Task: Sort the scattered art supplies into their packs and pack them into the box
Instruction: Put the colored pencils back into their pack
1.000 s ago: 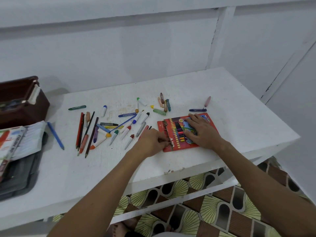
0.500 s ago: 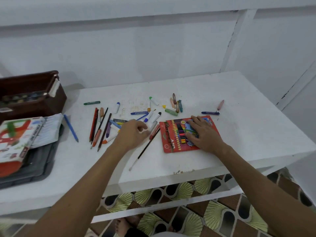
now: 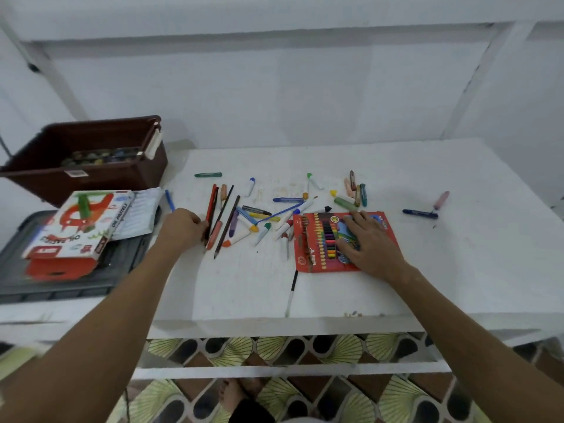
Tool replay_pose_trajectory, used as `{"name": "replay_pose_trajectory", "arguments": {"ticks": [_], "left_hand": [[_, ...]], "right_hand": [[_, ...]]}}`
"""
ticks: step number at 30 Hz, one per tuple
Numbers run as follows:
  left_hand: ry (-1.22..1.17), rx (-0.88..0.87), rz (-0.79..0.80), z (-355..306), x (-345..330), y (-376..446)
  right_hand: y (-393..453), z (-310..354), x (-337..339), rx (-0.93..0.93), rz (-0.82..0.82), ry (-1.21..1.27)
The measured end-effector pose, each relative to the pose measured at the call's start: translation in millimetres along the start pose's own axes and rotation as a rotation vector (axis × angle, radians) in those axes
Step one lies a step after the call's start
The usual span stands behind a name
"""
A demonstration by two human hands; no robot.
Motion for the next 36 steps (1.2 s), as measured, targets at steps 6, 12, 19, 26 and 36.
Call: {"name": "replay_pose_trajectory", "arguments": {"ticks": [6, 12, 19, 26, 36], "left_hand": [[-0.019, -0.003, 0.015, -9.7, -0.1, -3.5], [0.02, 0.018, 0.037, -16.6, 1.3, -0.3], [-0.026, 0.108, 0.044, -9.0, 2.0, -4.1], [0.028, -0.107, -0.097, -23.8, 40.0, -37.8], [0.401, -0.653, -0.084, -62.0, -9.3, -78.2]], "right_hand": [[1.8, 4.9, -2.4, 0.006, -0.02, -0.013], [2.4, 4.0, -2.5, -0.007, -0.024, -0.009], [3.3, 2.6, -1.5, -0.001, -0.003, 0.022], [1.0, -0.3, 3.4, 0.016, 0.035, 0.032], [-5.7, -6.0, 9.6, 0.019, 0.028, 0.148]]}}
Point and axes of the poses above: each hand's wrist, its own y-axis towards the middle knuckle, its own x-axis out of the back of the hand, z = x × y, the point moved 4 cm from there along y, towards the middle knuckle, and after that the axes turned 7 degrees about y, right-handed, at the moved point
